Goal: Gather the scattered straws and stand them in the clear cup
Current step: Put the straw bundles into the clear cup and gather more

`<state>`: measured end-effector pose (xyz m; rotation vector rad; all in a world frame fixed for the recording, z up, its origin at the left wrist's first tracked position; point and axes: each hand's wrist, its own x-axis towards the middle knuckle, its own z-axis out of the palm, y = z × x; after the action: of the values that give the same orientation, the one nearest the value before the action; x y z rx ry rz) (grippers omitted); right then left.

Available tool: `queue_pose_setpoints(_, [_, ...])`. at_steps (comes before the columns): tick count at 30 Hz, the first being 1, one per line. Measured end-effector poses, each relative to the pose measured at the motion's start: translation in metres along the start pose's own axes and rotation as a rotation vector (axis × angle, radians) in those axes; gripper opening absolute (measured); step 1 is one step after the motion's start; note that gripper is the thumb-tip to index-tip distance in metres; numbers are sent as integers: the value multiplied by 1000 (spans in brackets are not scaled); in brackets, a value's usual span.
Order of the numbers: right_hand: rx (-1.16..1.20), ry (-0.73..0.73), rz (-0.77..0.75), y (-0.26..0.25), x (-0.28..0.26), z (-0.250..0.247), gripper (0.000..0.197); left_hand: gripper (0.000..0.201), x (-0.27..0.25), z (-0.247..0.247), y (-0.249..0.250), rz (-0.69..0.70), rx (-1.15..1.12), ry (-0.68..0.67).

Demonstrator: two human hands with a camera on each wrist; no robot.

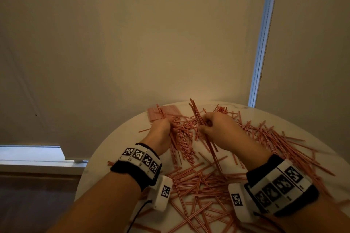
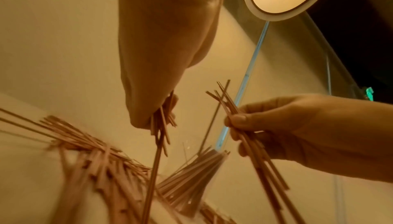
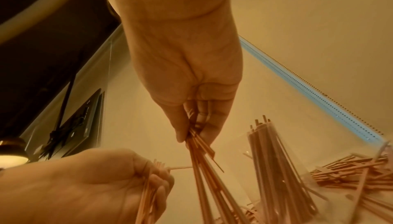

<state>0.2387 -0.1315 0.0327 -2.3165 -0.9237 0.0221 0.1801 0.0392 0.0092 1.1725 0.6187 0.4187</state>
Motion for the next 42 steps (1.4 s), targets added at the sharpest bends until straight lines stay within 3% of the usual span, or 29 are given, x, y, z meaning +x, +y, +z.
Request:
queue_pose_setpoints(4, [25,77,-46,-12,14,4,10,20,5,23,4,25,-171,-43])
queue_pose_setpoints(7, [23,112,-84,-19,27,9,15,60,7,35,7,60,-115,-182])
queue_pose_setpoints(8, [15,113,-71,-21,31,11,11,64,10,38,7,81,-59,-198])
queue_pose_setpoints(9, [4,114,-67,-21,34,12,4,61,14,39,5,105,8,-185])
queue_pose_setpoints(13, [-55,92,-82,-20,42,19,22,31,31,38,-1,204,145,-89])
queue_pose_setpoints(17, [-9,25,-100,-17,42,20,35,25,41,38,0,252,46,-23])
queue_pose_setpoints(21, [-36,-86,-64,-9,41,10,25,22,49,31,7,313,-16,37])
queue_pose_setpoints(24, [-27,-25,-74,-5,43,-5,12,19,48,27,11,288,-66,-11])
queue_pose_setpoints(28, [92,4,-87,0,46,-24,9,25,48,27,12,256,-93,-27])
queue_pose_setpoints(33, [247,269,-111,7,52,-25,11,39,45,32,6,195,8,-97])
queue_pose_setpoints(36, [287,376,-136,10,56,-19,11,38,31,40,5,156,54,-216])
queue_pose_setpoints(39, [331,391,-164,10,59,-10,10,34,21,50,1,154,100,-346])
queue_pose_setpoints(42, [240,398,-163,11,62,-3,9,36,15,60,-4,172,72,-325])
